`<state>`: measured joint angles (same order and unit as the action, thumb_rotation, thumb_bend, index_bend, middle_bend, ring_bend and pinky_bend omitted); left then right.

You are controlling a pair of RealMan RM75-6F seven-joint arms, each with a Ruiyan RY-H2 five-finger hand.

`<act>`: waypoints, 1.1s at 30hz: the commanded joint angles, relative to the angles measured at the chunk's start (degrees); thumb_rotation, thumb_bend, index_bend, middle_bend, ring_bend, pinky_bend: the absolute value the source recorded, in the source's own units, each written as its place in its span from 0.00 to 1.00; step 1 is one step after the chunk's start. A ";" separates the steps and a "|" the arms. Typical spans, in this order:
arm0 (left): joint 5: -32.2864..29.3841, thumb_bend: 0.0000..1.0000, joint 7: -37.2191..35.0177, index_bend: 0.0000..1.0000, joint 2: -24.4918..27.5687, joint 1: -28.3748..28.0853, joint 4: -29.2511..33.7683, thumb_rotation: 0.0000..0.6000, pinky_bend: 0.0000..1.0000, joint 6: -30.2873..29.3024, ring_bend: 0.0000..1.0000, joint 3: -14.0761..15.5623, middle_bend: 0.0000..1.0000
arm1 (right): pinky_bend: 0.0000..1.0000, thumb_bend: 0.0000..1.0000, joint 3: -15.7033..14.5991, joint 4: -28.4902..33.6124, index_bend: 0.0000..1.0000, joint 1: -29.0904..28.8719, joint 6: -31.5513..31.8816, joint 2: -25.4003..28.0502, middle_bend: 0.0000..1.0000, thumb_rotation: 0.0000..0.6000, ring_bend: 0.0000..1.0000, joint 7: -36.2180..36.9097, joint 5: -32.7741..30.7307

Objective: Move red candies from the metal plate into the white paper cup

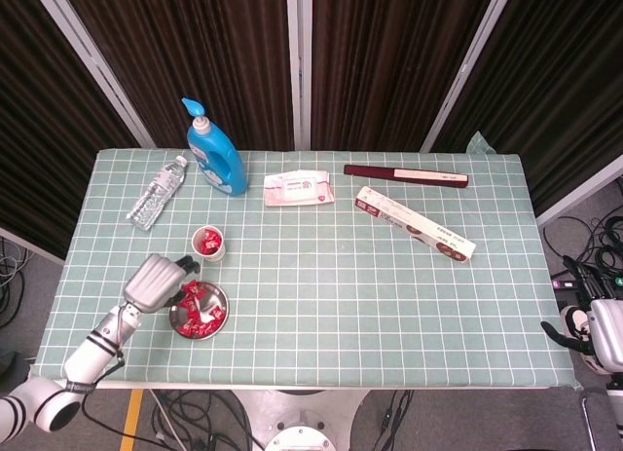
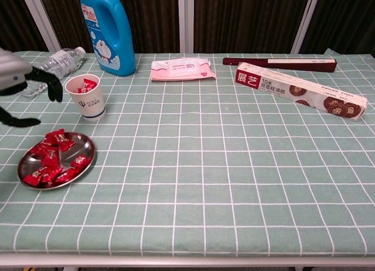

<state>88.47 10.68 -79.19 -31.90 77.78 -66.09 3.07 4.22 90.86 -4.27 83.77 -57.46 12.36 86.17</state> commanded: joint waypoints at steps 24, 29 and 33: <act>3.70 0.26 4.30 0.45 -7.87 0.95 -10.83 1.00 1.00 5.17 0.92 3.23 0.50 | 0.46 0.10 -0.17 1.01 0.00 0.19 0.37 0.36 0.15 1.00 0.12 -0.69 0.01; 3.92 0.26 3.72 0.46 -8.67 0.69 -11.87 1.00 1.00 5.62 0.92 3.07 0.50 | 0.46 0.10 -0.20 1.12 0.00 0.30 0.37 0.44 0.15 1.00 0.12 -0.81 -0.21; 3.98 0.26 3.01 0.49 -9.11 0.56 -12.53 1.00 1.00 5.93 0.92 3.00 0.52 | 0.46 0.10 -0.19 1.19 0.00 0.23 0.23 0.47 0.15 1.00 0.12 -0.94 -0.29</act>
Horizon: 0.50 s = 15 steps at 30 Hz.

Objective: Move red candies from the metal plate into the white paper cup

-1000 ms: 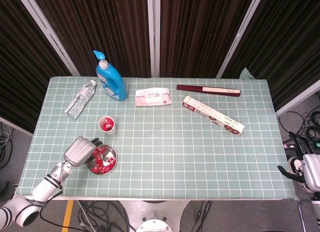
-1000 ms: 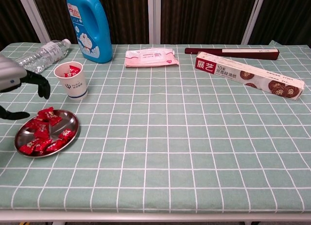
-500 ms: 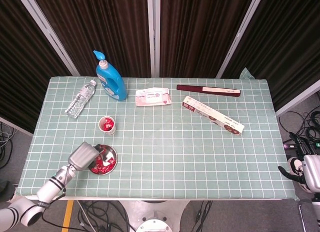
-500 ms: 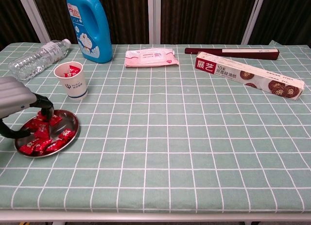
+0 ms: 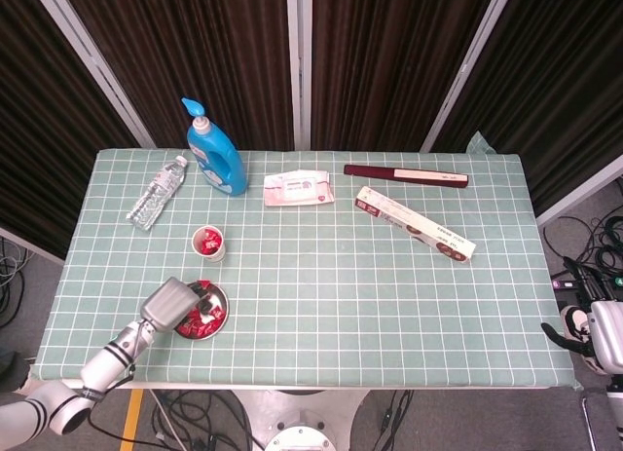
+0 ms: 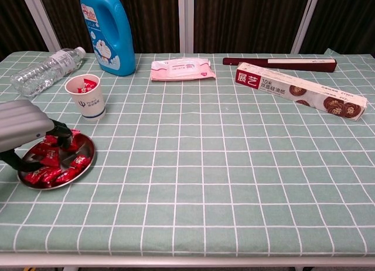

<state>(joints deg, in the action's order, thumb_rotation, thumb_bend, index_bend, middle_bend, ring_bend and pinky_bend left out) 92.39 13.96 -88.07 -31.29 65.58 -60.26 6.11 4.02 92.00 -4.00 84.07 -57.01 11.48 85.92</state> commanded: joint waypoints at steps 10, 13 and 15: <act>0.90 0.36 -4.03 0.59 -1.66 -0.32 -2.65 1.00 1.00 0.15 0.93 0.20 0.61 | 0.46 0.10 0.02 0.29 0.00 -0.05 -0.15 0.14 0.15 1.00 0.12 -0.24 -0.17; 0.82 0.42 -6.03 0.61 -1.89 -0.28 -2.79 1.00 1.00 0.25 0.93 0.25 0.63 | 0.46 0.10 0.04 0.41 0.00 0.00 -0.04 0.21 0.15 1.00 0.12 -0.27 -0.19; 0.80 0.46 -7.25 0.62 -1.79 -0.24 -2.52 1.00 1.00 0.10 0.94 0.21 0.66 | 0.46 0.10 0.03 0.50 0.00 0.05 0.07 0.25 0.15 1.00 0.12 -0.28 -0.14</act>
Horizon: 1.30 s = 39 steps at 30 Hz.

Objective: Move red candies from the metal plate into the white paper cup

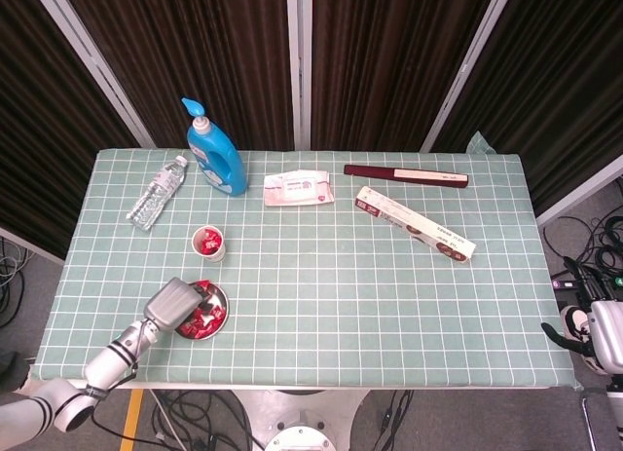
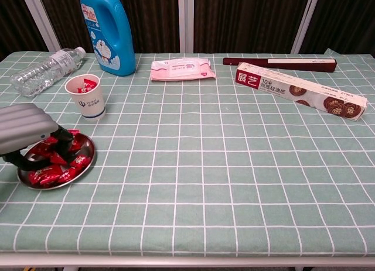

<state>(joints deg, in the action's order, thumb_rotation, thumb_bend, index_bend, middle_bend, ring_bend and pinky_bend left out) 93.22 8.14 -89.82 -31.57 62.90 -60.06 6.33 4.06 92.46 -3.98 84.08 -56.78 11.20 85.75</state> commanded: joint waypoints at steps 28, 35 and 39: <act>-15.07 0.48 -1.92 0.59 4.73 -9.95 6.22 1.00 1.00 6.93 0.93 -16.01 0.62 | 0.46 0.10 -0.06 -1.64 0.00 0.40 0.08 -0.37 0.15 1.00 0.12 1.53 -0.54; -18.81 0.44 1.58 0.49 4.05 -10.42 5.23 1.00 1.00 9.94 0.92 -15.47 0.51 | 0.46 0.10 0.03 -1.90 0.00 0.27 -0.12 -0.39 0.15 1.00 0.12 1.73 -0.56; -19.16 0.43 2.66 0.42 4.85 -9.99 6.47 1.00 1.00 9.56 0.90 -14.82 0.44 | 0.46 0.10 0.11 -1.61 0.00 0.08 -0.37 -0.43 0.15 1.00 0.12 1.29 -0.60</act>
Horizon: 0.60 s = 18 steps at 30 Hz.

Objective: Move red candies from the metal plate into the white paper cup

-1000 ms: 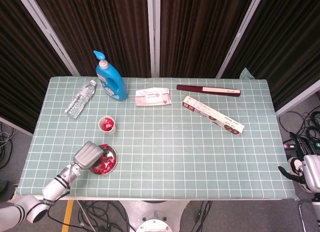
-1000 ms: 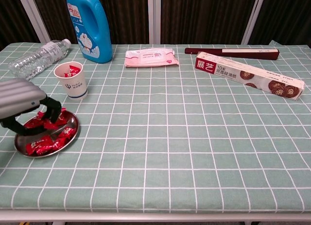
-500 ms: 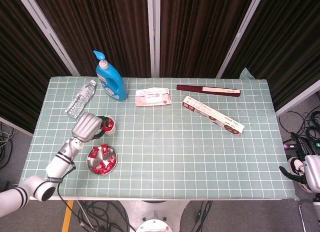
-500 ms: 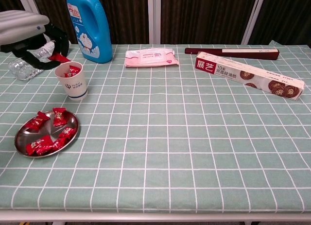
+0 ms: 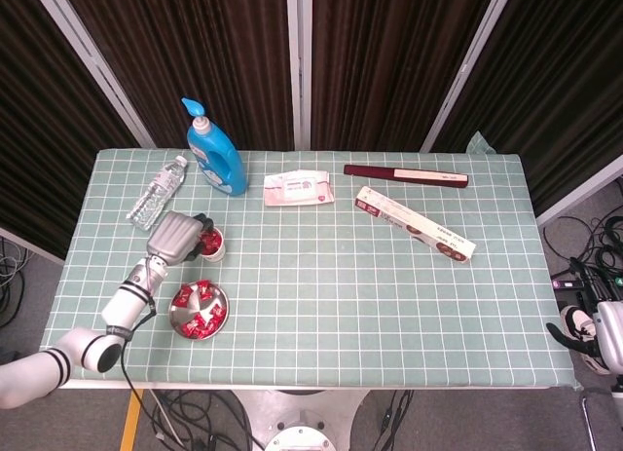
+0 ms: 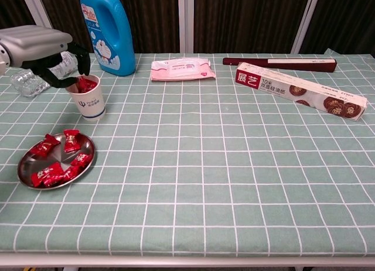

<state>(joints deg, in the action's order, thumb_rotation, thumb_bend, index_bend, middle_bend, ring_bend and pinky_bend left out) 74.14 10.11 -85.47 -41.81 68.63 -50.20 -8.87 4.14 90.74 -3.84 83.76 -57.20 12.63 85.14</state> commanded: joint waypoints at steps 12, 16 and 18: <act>3.77 0.35 -0.63 0.39 5.57 7.11 9.28 1.00 1.00 -11.48 0.89 3.55 0.40 | 0.46 0.10 0.12 0.79 0.00 -0.28 0.04 0.17 0.15 1.00 0.12 -0.63 0.38; 5.67 0.33 -1.57 0.40 6.42 10.63 10.13 1.00 1.00 -15.90 0.89 5.67 0.42 | 0.46 0.10 0.08 0.73 0.00 -0.32 0.00 0.11 0.15 1.00 0.12 -0.66 0.47; 6.77 0.33 -1.64 0.43 6.38 12.08 10.04 1.00 1.00 -17.13 0.89 7.15 0.45 | 0.46 0.10 0.05 0.66 0.00 -0.30 0.09 0.10 0.15 1.00 0.12 -0.56 0.59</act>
<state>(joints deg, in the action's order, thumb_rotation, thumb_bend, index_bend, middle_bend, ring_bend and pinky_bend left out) 79.79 8.92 -79.46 -30.92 78.28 -66.24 -2.96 4.20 91.42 -4.15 83.83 -57.10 12.05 85.71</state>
